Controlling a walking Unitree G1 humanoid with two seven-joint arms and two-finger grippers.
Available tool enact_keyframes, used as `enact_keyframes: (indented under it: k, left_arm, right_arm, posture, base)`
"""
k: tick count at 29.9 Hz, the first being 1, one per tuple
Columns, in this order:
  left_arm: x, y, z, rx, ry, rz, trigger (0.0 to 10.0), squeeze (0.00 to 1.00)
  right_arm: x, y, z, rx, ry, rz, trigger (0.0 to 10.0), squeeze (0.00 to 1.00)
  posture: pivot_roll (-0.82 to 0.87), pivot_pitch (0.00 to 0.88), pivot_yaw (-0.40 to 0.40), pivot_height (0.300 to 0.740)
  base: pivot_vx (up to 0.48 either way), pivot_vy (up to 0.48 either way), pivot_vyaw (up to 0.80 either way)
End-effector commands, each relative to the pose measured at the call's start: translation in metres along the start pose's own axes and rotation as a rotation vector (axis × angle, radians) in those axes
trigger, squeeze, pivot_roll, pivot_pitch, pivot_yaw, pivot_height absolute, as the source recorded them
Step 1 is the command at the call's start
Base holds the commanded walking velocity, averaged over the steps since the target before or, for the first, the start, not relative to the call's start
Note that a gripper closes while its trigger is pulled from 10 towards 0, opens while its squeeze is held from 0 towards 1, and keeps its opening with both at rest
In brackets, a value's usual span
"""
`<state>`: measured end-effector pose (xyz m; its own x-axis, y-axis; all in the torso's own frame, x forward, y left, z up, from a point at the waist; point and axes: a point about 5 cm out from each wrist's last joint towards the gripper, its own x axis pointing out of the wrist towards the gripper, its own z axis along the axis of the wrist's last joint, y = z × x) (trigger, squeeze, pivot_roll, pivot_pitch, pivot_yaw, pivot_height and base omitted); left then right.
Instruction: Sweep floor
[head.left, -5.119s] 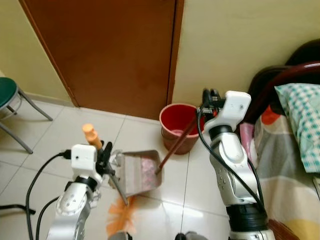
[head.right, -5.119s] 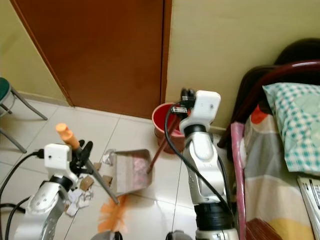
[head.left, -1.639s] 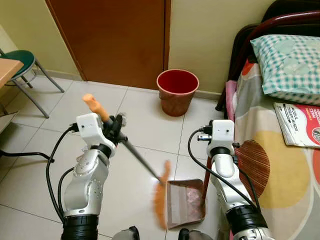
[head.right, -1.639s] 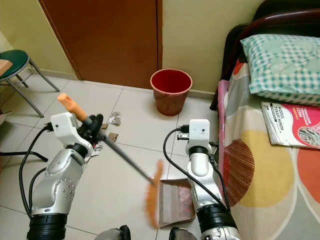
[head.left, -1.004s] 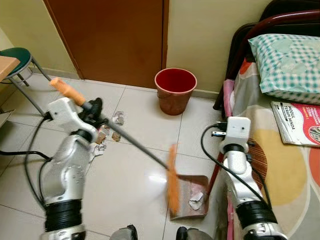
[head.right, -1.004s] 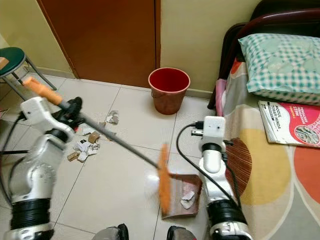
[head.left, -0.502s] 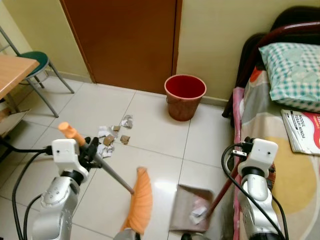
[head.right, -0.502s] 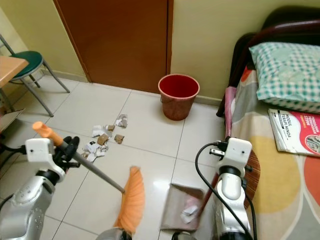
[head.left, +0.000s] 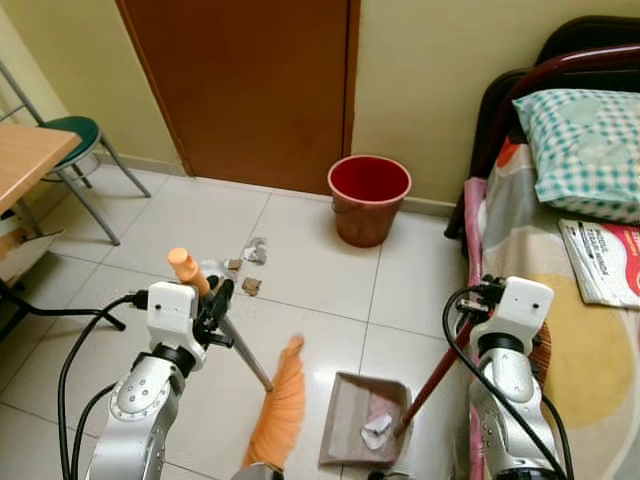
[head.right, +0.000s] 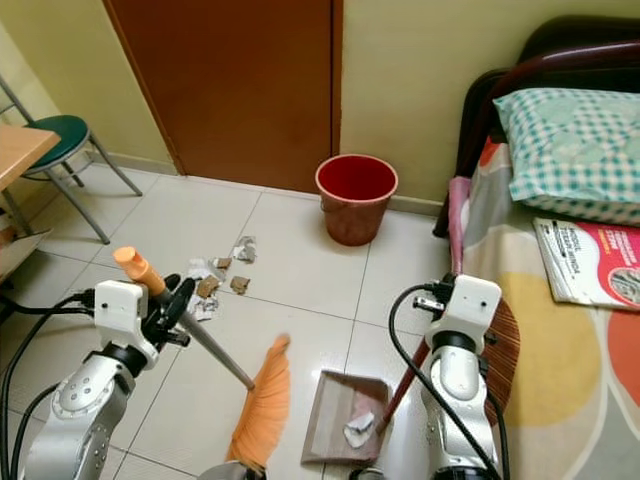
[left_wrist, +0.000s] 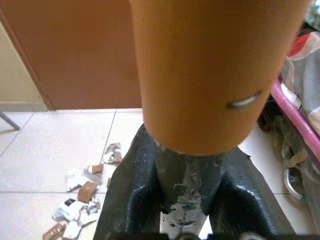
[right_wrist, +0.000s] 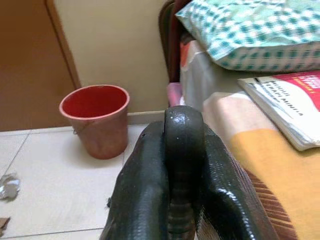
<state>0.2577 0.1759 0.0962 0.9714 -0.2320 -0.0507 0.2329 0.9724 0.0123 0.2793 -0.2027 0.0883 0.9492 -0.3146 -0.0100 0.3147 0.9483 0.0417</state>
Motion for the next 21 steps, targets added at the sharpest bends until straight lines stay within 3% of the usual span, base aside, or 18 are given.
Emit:
enact_keyframes:
  k: [1, 7, 17, 21]
  left_arm:
    - [-0.006, 0.006, 0.003, 0.071, -0.014, 0.011, 10.0, 0.0]
    - [-0.007, 0.012, 0.002, 0.058, -0.008, 0.033, 10.0, 0.0]
    - [-0.002, 0.014, 0.004, 0.059, -0.023, 0.031, 10.0, 0.0]
    - [-0.001, 0.017, 0.004, 0.061, -0.023, 0.034, 10.0, 0.0]
  right_arm:
    - [0.0, 0.0, 0.008, 0.008, -0.02, 0.011, 10.0, 0.0]
    - [0.0, -0.004, 0.008, 0.0, -0.014, 0.008, 10.0, 0.0]
    - [0.002, -0.002, 0.011, -0.002, -0.01, 0.018, 10.0, 0.0]
    - [0.004, -0.001, 0.011, -0.006, -0.01, 0.022, 10.0, 0.0]
  posture:
    - [0.08, 0.097, 0.058, 0.74]
    - [0.07, 0.096, 0.057, 0.74]
    - [0.07, 0.089, 0.047, 0.74]
    - [0.07, 0.078, 0.043, 0.74]
  base:
    - [0.296, 0.0, -0.41]
    - [0.303, 0.207, -0.54]
    - [0.267, 0.269, 0.0]
    - [0.285, 0.347, -0.72]
